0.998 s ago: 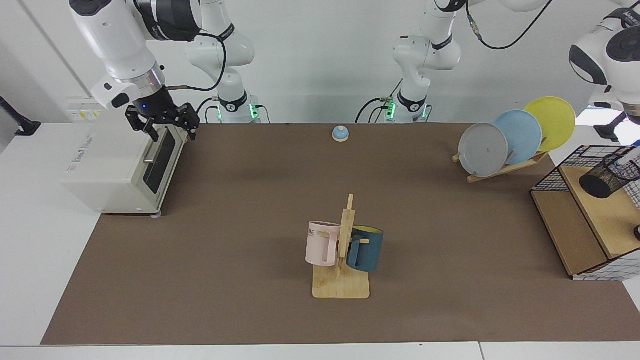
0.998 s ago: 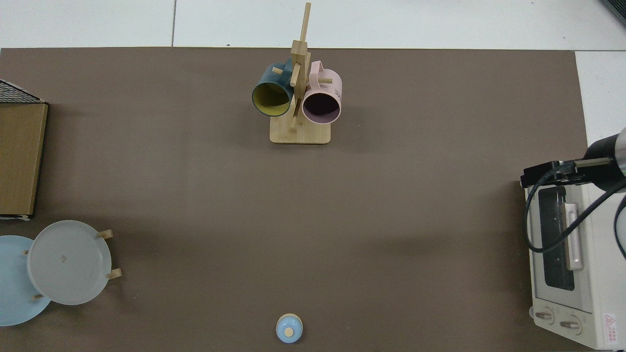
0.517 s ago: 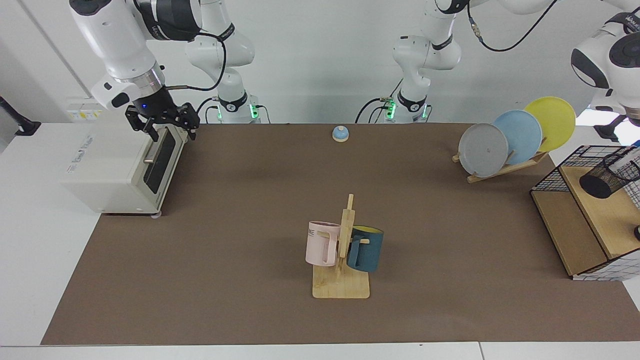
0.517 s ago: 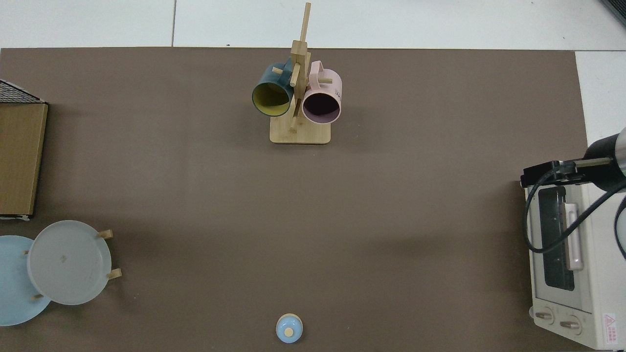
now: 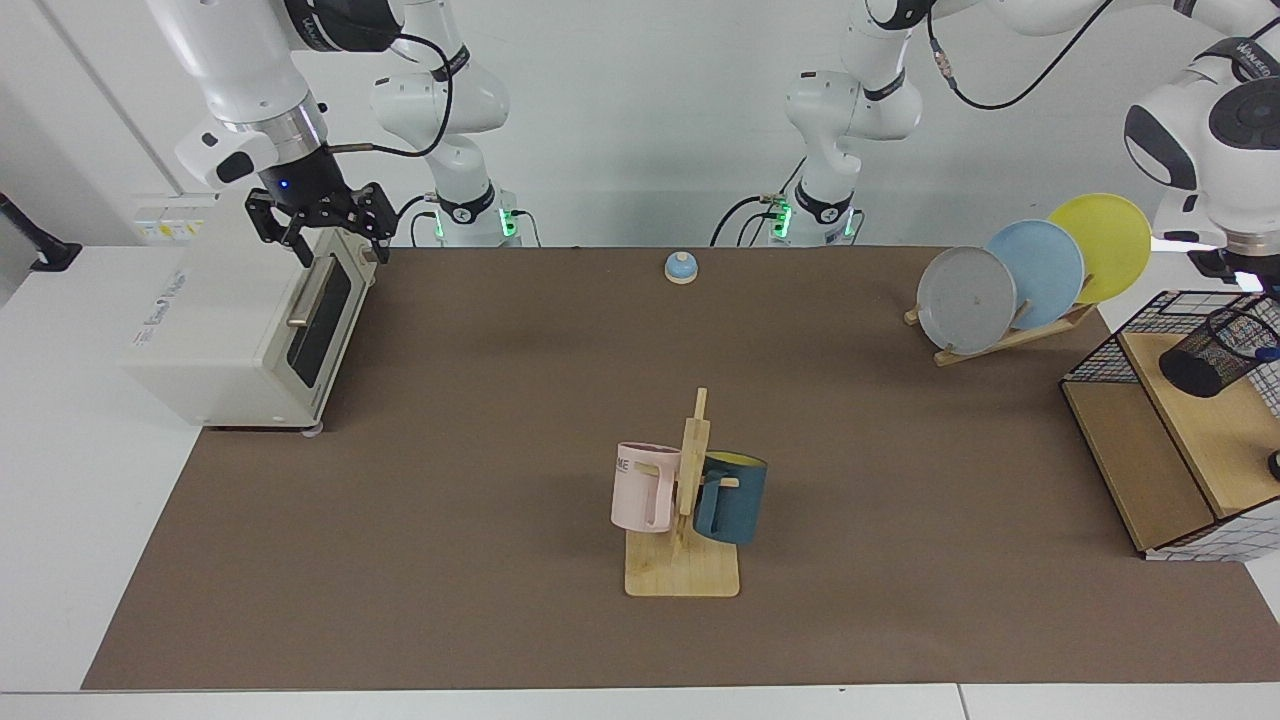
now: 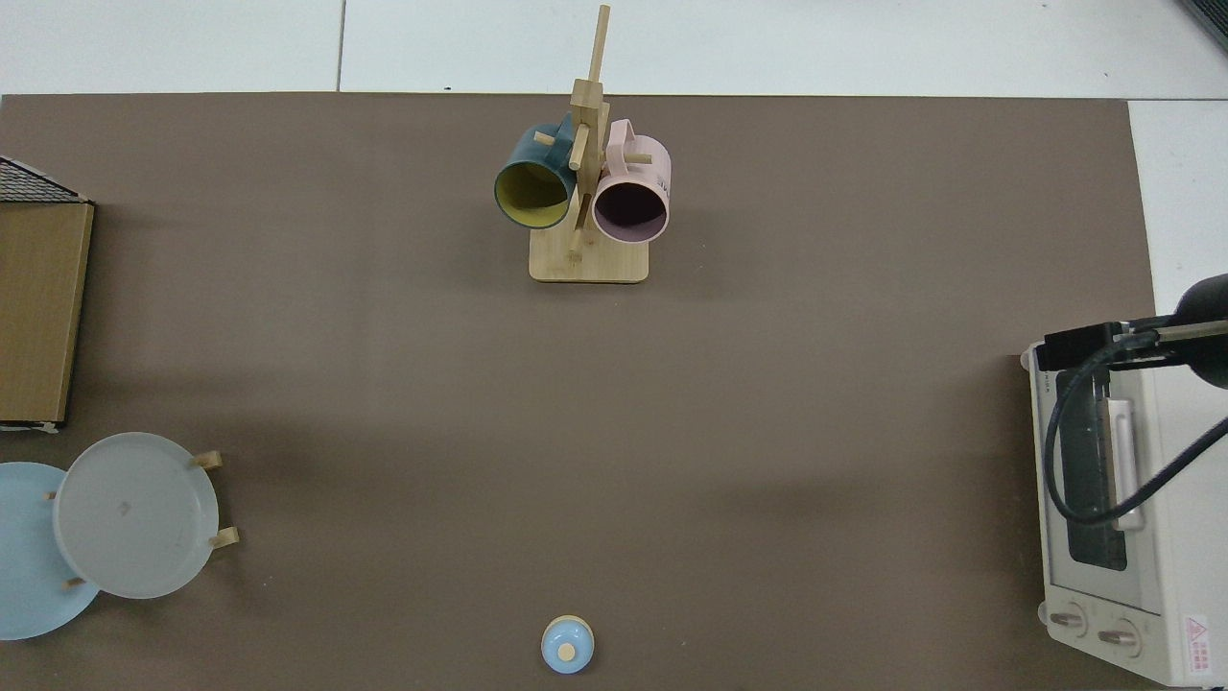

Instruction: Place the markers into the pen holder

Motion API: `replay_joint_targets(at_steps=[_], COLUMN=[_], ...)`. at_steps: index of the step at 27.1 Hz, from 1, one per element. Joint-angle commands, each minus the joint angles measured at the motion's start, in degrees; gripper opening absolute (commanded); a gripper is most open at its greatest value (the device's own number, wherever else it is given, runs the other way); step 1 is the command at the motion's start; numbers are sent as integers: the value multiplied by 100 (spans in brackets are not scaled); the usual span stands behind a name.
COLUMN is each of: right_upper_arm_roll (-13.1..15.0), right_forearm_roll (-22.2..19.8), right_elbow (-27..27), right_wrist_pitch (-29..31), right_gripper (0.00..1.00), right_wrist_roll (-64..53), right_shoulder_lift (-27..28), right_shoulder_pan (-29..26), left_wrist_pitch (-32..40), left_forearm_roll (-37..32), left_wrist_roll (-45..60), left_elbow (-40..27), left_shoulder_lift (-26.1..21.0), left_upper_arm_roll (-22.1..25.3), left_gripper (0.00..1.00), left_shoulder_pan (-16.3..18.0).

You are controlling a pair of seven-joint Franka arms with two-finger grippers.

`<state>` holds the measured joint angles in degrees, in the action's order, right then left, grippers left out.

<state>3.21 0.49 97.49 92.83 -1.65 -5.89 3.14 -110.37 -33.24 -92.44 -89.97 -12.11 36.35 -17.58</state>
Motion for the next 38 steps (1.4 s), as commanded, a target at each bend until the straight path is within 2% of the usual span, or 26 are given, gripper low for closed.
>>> replay_joint_targets(at_steps=[1, 7, 12, 21, 30, 35, 38], right_upper_arm_roll=[-14, -22, -14, -22, -13, -13, -13], right_forearm_roll=[3, 12, 12, 12, 12, 12, 12], right_elbow=[51, 42, 42, 42, 42, 42, 42], right_wrist_pitch=[-11, -2, -2, -2, -2, -2, -2], right_gripper=[100, 100, 100, 100, 100, 100, 100], right_wrist_roll=[77, 68, 77, 77, 68, 77, 68], right_shoulder_lift=[-123, -131, -131, -131, -131, -131, -131], right_shoulder_pan=[-77, -59, -59, -59, -59, -59, -59], left_wrist_pitch=[357, 648, 542, 604, 1332, 1650, 1764], left_forearm_roll=[484, 1284, 2689, 2902, 2911, 2920, 2920], left_wrist_roll=[471, 1376, 2228, 3090, 5760, 6439, 6904], left_elbow=[155, 155, 138, 147, 138, 138, 129], left_shoulder_lift=[-90, -72, -63, 50, 622, 947, 1140], left_upper_arm_roll=[-312, -848, -884, -1446, -2000, -2211, -2544], left_gripper=[100, 100, 100, 100, 100, 100, 100], left_shoulder_pan=[-17, -17, -52, -166, -158, 35, 289])
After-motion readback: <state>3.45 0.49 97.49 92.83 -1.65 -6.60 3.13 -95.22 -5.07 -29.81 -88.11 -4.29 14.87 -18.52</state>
